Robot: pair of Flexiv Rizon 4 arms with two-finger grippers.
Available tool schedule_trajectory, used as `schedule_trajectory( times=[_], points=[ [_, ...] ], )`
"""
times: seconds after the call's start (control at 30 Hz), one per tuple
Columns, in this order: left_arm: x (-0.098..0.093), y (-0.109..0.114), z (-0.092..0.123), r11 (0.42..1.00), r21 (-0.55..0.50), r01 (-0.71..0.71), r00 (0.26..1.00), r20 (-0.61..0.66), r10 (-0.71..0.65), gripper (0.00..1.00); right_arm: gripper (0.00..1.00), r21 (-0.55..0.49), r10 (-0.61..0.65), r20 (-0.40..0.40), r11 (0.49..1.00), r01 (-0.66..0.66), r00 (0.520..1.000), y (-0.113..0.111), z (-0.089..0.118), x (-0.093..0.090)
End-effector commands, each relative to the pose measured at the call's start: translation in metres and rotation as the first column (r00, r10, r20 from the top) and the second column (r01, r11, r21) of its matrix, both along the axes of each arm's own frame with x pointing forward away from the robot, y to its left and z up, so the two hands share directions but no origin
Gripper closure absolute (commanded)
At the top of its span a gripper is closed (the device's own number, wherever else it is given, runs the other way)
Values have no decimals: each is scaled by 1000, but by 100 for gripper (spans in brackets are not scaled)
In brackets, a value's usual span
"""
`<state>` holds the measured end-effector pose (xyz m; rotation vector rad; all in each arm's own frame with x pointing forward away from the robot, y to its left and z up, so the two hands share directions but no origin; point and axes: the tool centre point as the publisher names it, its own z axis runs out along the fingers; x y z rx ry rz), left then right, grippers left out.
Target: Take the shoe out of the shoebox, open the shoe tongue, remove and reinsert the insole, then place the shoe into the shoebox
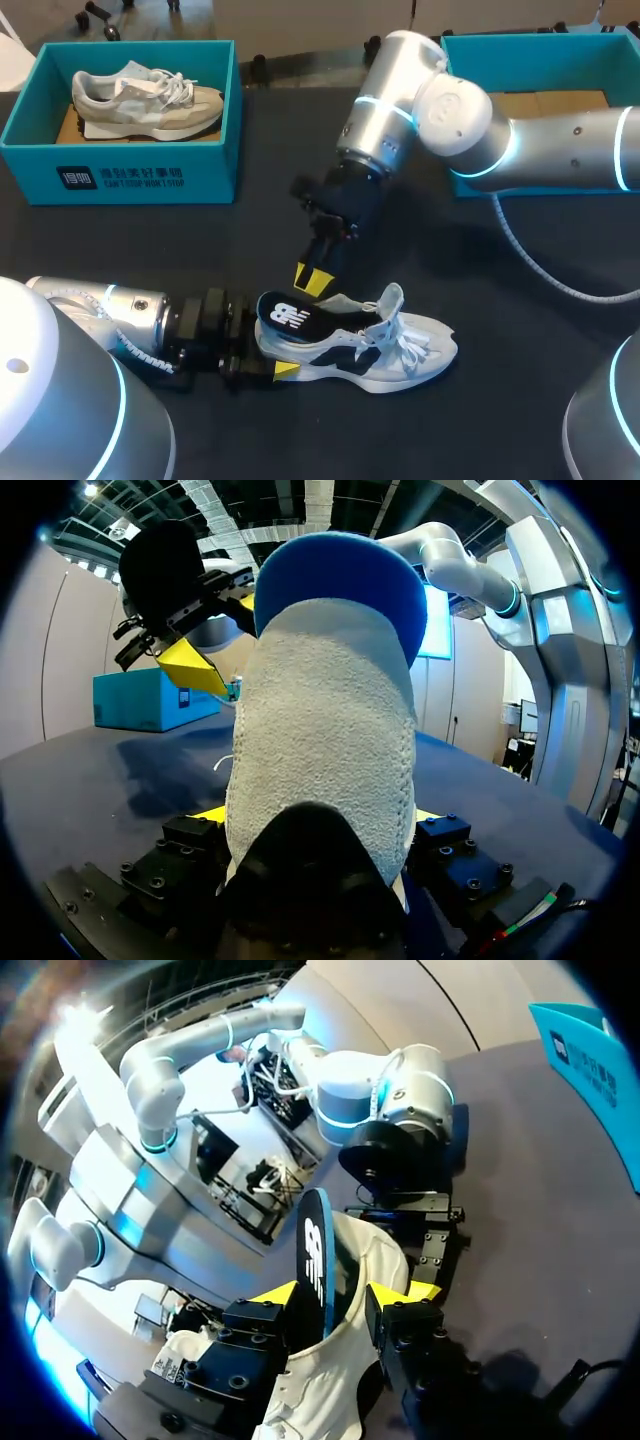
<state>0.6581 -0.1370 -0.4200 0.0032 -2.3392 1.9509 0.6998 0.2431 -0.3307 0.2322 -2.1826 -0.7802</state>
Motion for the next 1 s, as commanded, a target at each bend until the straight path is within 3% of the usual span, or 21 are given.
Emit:
schedule_trajectory(
  times=[0.03,0.37,1.0],
  points=[
    [2,1,-4,1000,2,-2,1000,0,2,100,59,1,1,-24,1000,-1,1000,5,-7,-2],
    [2,1,-4,1000,2,-2,1000,0,2,100,59,1,13,-81,1000,-13,997,10,-9,-7],
    [2,1,-4,1000,2,-2,1000,0,2,100,62,-1,-12,-109,1000,12,994,6,-8,-24]
  ],
)
